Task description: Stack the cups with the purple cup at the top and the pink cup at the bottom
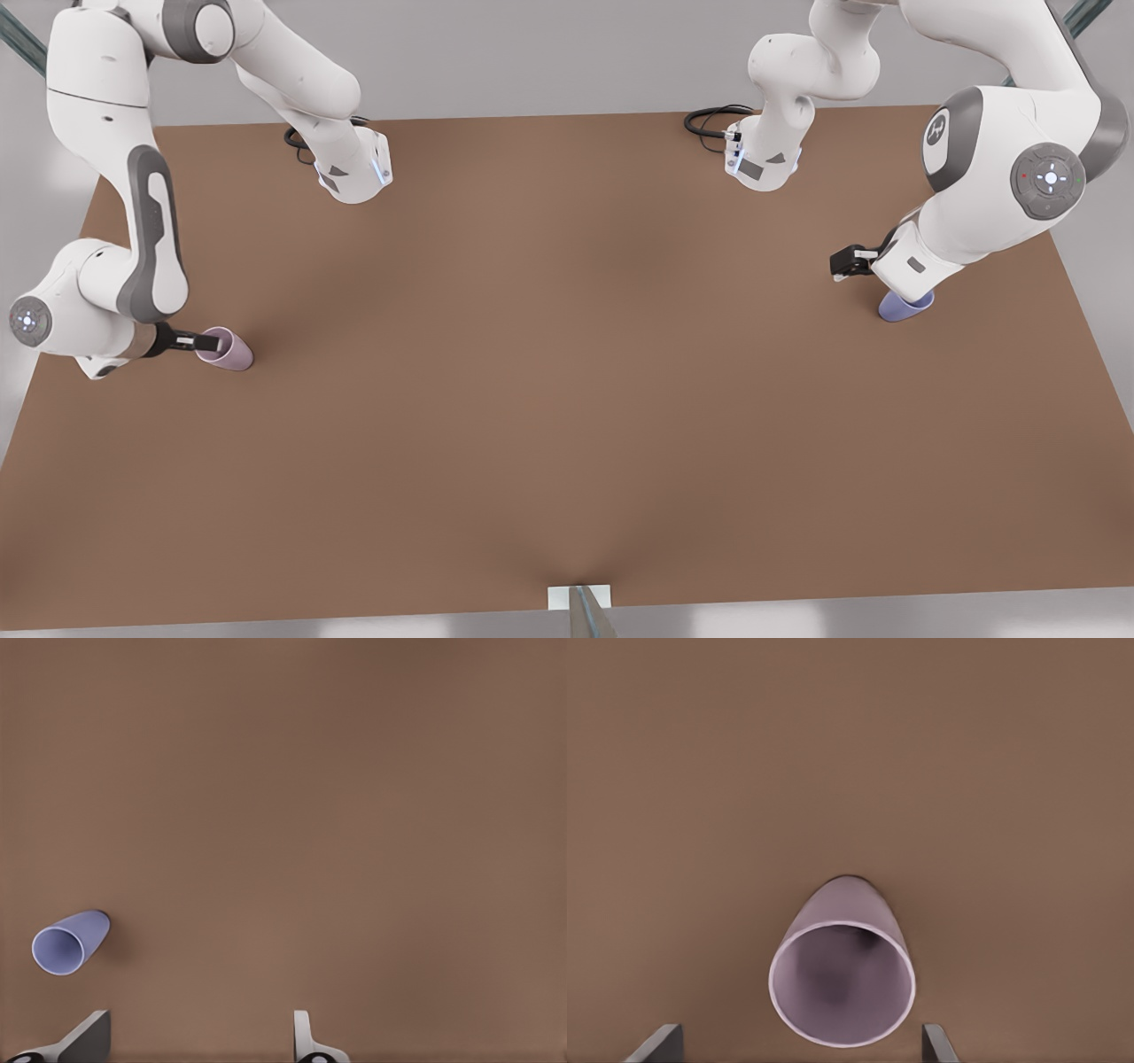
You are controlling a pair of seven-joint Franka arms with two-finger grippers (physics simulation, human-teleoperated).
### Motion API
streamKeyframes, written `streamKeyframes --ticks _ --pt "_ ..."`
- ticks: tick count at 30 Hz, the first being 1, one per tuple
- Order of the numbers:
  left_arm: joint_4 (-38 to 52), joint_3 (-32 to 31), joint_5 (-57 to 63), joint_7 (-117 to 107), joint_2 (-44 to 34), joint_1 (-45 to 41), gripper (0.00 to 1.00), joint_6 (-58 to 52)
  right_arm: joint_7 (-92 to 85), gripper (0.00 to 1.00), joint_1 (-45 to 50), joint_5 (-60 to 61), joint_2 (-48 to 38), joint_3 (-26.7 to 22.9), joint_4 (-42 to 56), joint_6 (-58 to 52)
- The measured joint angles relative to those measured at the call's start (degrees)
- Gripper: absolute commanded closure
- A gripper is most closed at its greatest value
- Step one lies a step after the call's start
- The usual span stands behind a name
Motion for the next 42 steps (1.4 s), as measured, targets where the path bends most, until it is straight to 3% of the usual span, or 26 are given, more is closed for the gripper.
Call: streamKeyframes --ticks 9,12,13,18,19,31,40,42 --pt "0.0 -0.1 0.0 -0.1 0.0 0.0 0.00 -0.2 -2.4 0.00 -2.8 -2.7 4.6 -0.1 -0.2 3.2" --pt "0.0 -0.1 -0.1 -0.1 0.0 0.0 0.00 -0.4 -3.1 0.07 -2.9 -3.0 6.2 -0.1 -0.2 4.5" --pt "0.0 -0.1 -0.1 -0.1 0.0 0.0 0.00 -0.5 -3.3 0.11 -2.9 -3.1 6.7 -0.1 -0.2 5.1" --pt "0.0 -0.1 0.0 -0.1 0.1 0.0 0.00 -0.8 -4.4 0.72 -2.8 -3.0 7.7 -0.1 -0.3 6.9" --pt "0.0 -0.1 0.0 -0.1 0.1 0.0 0.00 -0.9 -4.8 0.79 -2.9 -2.7 7.7 -0.1 -0.2 7.0" --pt "0.0 -0.1 -0.1 -0.1 0.4 0.0 0.00 -1.0 -7.1 0.79 -0.7 -2.9 5.9 0.9 2.6 6.8" --pt "0.1 -1.3 -0.2 -0.2 -0.2 0.3 0.00 -1.3 0.2 0.79 23.6 0.0 5.9 1.8 17.5 -0.9" --pt "2.4 -1.4 -0.5 -0.2 0.1 -0.2 0.00 -2.2 3.1 0.79 27.0 0.8 6.1 5.1 19.1 -2.2"
